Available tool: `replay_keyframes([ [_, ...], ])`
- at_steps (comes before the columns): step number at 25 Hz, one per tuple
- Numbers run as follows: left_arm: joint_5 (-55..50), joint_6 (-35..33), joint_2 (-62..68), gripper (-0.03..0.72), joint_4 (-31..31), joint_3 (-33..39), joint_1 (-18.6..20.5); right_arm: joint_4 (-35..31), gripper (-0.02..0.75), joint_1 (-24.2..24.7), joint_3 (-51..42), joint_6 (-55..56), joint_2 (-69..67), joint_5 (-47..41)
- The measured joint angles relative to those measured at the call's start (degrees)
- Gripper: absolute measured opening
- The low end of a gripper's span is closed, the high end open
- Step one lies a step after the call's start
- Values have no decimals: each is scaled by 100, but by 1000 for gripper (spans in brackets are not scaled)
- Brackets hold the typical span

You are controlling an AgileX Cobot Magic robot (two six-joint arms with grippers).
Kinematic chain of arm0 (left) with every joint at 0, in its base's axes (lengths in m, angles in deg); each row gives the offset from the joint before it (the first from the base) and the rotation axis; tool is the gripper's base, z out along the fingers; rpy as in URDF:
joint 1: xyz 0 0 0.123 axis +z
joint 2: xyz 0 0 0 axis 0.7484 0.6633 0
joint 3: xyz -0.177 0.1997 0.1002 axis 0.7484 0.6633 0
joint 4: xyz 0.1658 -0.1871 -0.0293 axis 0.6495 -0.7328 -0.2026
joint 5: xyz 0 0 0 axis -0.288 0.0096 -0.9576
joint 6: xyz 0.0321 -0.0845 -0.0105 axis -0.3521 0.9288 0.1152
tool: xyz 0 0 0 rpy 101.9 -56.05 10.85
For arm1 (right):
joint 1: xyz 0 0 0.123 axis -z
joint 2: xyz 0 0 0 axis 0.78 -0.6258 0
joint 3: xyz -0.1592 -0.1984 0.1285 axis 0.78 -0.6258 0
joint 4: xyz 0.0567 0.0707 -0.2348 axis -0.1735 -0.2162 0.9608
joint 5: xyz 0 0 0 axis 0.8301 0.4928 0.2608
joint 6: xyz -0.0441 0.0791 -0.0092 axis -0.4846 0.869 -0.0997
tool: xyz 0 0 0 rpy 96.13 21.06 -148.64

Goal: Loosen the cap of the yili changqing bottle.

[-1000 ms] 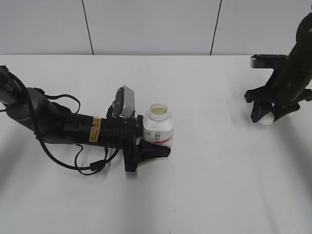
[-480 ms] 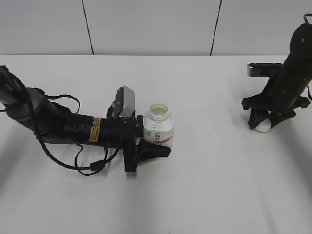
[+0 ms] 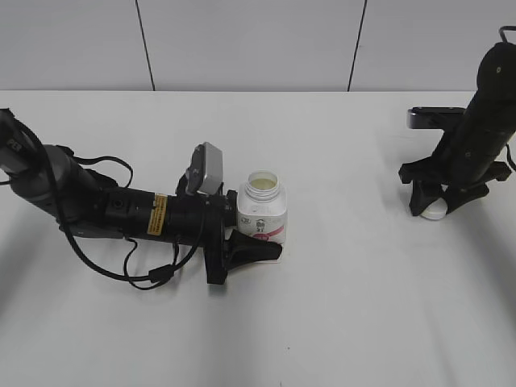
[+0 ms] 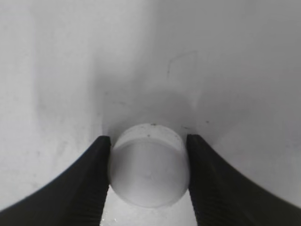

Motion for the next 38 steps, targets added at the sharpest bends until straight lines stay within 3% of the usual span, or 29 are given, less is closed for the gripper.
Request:
replay_keyframes([
  [5, 0, 0, 0, 400, 5, 0, 0, -52, 535, 0, 11, 0, 0, -33],
  [8, 0, 0, 0, 400, 16, 0, 0, -46, 562, 0, 183, 0, -11, -350],
  [19, 0, 0, 0, 400, 25, 0, 0, -111, 568, 0, 1497, 82, -23, -2007],
  [28, 11, 51, 0, 402, -18, 0, 0, -278, 568, 0, 1954, 131, -23, -2288],
  [38, 15, 129, 5, 481, -148, 0, 0, -282, 568, 4, 1961, 140, -23, -2319],
])
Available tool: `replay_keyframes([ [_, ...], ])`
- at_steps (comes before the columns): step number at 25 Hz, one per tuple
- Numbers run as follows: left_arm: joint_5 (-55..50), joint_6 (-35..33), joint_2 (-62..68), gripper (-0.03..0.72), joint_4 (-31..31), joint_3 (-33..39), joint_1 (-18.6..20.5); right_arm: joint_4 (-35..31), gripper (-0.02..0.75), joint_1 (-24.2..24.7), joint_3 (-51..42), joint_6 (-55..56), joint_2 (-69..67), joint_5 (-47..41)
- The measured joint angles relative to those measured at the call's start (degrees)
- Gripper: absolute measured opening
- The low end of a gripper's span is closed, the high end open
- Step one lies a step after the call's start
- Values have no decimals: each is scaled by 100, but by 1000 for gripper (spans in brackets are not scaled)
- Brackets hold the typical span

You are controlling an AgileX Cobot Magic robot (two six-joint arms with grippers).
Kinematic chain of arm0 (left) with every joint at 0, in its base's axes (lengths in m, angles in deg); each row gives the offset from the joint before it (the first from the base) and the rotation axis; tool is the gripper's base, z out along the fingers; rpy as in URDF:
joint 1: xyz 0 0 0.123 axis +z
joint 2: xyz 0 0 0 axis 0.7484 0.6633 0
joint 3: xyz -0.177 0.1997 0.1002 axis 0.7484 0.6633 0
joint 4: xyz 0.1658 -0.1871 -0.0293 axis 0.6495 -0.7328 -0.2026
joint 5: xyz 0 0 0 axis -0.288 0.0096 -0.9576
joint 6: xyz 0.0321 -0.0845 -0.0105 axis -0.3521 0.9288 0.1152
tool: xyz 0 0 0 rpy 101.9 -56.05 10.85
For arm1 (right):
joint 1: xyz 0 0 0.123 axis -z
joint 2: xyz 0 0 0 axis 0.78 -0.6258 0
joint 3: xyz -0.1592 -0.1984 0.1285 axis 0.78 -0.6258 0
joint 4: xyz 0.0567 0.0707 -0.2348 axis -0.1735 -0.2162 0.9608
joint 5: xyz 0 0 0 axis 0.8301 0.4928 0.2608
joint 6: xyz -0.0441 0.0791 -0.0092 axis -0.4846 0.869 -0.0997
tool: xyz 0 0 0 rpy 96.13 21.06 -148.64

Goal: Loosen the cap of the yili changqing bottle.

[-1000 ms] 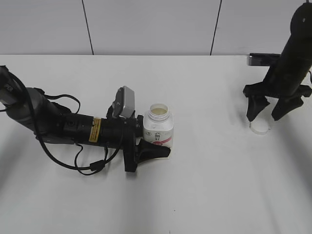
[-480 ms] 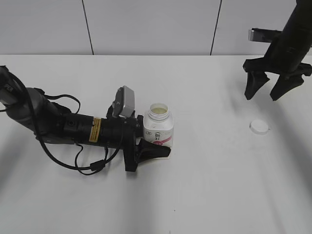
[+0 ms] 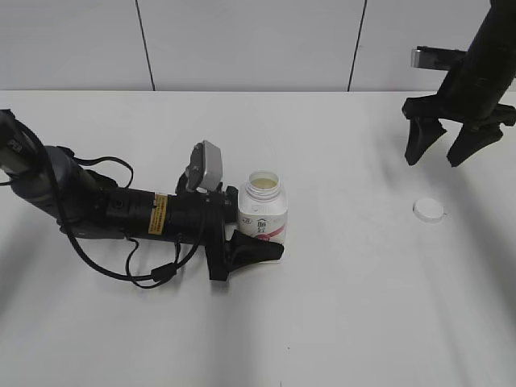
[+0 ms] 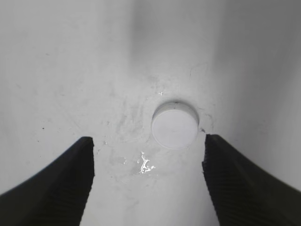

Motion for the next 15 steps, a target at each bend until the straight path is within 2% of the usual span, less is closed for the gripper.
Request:
replay_keyframes([
  [15, 316, 72, -103, 495, -61, 0, 0, 18, 566, 0, 0, 4, 0, 9],
])
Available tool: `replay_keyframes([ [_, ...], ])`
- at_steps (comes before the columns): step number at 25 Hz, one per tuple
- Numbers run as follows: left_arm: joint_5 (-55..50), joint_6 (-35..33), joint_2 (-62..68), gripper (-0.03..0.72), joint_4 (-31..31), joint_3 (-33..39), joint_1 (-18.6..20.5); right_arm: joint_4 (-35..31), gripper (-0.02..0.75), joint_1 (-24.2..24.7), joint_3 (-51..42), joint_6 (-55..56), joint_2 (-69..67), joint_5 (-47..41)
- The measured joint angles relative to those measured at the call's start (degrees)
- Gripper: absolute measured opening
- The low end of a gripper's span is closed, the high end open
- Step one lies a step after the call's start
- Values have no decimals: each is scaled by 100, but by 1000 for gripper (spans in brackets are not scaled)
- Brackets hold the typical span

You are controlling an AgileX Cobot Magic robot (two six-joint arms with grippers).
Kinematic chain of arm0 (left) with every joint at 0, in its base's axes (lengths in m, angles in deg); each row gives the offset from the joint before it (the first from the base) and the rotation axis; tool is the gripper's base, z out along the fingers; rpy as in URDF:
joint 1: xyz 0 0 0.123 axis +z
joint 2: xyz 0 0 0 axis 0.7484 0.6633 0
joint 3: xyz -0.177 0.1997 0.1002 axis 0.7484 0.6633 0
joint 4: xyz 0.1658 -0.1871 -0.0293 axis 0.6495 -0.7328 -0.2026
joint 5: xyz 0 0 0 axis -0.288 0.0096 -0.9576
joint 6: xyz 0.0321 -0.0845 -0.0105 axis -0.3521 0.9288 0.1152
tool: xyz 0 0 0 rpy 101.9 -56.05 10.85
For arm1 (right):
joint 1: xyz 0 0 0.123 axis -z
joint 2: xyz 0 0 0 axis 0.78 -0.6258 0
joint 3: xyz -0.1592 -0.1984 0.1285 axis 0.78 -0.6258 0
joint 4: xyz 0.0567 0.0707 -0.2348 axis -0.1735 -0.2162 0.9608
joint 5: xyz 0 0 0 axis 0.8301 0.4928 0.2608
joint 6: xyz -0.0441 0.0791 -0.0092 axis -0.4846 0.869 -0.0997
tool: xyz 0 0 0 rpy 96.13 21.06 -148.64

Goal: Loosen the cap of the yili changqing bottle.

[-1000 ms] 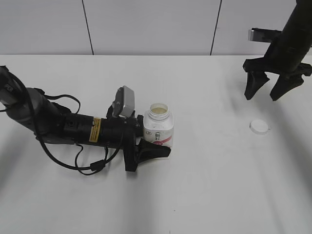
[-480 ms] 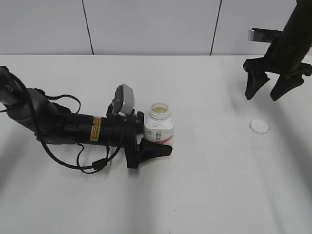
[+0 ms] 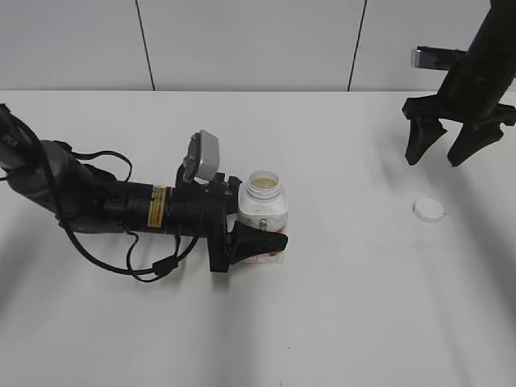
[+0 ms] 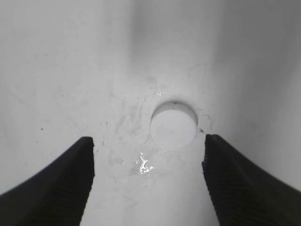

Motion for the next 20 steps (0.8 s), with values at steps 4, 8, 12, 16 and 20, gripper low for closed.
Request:
replay_keyframes([
  [4, 40, 56, -139, 495, 88, 0, 0, 4, 566, 0, 0, 0, 0, 3],
  [8, 106, 146, -333, 496, 257, 0, 0, 4, 566, 0, 0, 0, 0, 41],
  [12, 129, 322, -566, 496, 368, 0, 0, 4, 566, 0, 0, 0, 0, 93],
  [16, 143, 512, -741, 496, 538, 0, 0, 4, 566, 0, 12, 0, 0, 99],
  [20, 143, 680, -976, 496, 658, 0, 0, -9, 566, 0, 72, 2, 0, 105],
])
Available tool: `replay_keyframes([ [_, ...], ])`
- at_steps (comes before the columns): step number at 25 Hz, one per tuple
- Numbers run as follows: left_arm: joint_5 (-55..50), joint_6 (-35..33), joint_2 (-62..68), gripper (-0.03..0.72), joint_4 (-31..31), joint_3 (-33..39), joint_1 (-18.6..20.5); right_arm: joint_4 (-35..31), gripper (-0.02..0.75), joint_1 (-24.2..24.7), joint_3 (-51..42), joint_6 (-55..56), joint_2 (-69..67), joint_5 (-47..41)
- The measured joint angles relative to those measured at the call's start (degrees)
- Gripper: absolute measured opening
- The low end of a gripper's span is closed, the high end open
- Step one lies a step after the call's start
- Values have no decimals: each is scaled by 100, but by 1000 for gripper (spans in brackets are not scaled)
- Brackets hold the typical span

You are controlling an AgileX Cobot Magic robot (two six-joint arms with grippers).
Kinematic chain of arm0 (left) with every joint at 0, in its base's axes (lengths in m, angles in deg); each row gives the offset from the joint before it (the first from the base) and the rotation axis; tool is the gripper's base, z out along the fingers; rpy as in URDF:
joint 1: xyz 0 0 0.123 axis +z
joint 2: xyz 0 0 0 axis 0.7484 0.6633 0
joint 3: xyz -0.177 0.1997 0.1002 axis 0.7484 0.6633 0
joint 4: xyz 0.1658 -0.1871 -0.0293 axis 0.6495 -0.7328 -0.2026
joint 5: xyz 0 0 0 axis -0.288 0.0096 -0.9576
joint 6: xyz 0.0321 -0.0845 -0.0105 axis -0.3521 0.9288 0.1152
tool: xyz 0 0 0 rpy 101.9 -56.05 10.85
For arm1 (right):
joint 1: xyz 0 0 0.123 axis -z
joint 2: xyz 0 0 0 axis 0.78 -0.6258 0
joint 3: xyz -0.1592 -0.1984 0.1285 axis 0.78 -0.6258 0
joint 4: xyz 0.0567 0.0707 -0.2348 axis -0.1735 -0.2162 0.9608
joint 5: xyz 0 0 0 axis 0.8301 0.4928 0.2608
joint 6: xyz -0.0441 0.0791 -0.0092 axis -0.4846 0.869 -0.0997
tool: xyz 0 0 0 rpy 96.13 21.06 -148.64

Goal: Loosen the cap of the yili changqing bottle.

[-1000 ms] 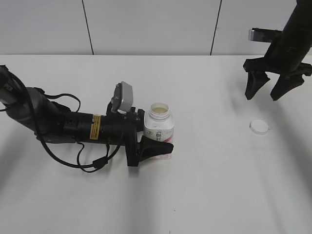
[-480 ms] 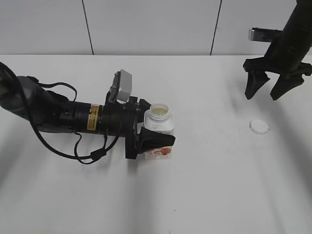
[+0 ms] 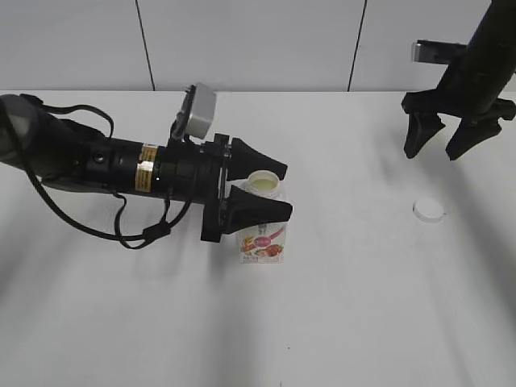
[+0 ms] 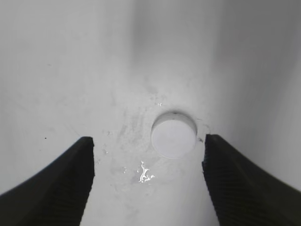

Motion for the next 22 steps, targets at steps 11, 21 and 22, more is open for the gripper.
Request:
replay_keyframes([
  [11, -344, 71, -575, 496, -48, 0, 14, -82, 566, 2, 625, 5, 0, -227],
  [21, -2923, 183, -1485, 496, 15, 0, 407, -227, 566, 2, 1300, 5, 0, -251],
  [22, -3530, 197, -1573, 496, 15, 0, 422, -246, 566, 2, 1350, 5, 0, -258],
])
